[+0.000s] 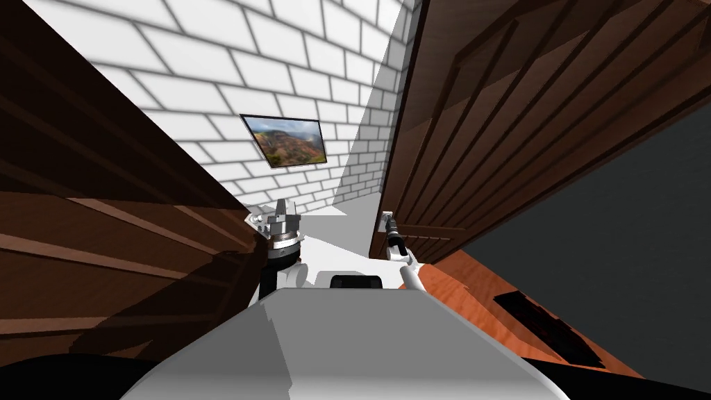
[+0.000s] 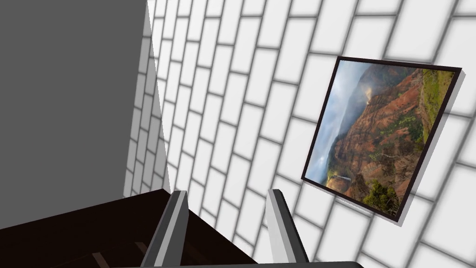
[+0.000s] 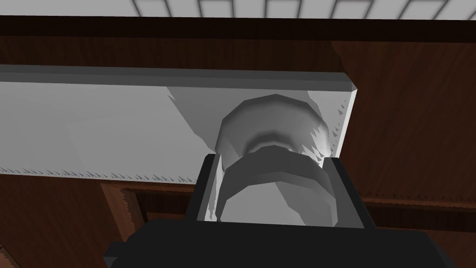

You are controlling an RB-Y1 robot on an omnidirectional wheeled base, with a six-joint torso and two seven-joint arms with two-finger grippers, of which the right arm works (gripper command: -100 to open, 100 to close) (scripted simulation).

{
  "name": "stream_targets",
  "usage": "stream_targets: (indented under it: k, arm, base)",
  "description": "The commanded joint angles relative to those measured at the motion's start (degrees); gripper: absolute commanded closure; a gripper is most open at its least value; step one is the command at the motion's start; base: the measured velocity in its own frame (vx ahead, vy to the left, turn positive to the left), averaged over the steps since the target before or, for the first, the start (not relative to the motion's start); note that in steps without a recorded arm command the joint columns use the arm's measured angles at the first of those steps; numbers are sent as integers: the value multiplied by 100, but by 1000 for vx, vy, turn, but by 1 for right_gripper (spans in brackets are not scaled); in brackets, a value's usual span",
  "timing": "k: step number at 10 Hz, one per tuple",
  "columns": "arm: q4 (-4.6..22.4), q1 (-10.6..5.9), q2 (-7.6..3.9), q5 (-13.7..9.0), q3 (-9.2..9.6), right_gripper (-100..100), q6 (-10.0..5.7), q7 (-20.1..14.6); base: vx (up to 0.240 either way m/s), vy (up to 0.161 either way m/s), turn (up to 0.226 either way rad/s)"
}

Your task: Push the door open

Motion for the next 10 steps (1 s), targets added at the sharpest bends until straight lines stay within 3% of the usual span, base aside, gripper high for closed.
stream_targets:
  k: [1, 10]
  arm:
    - [-45, -22, -88, -12, -129, 100, 2, 28]
    - [-5, -55, -267, -83, -653, 100, -5, 131]
  base:
    - [196, 85, -47]
    - [172, 53, -48]
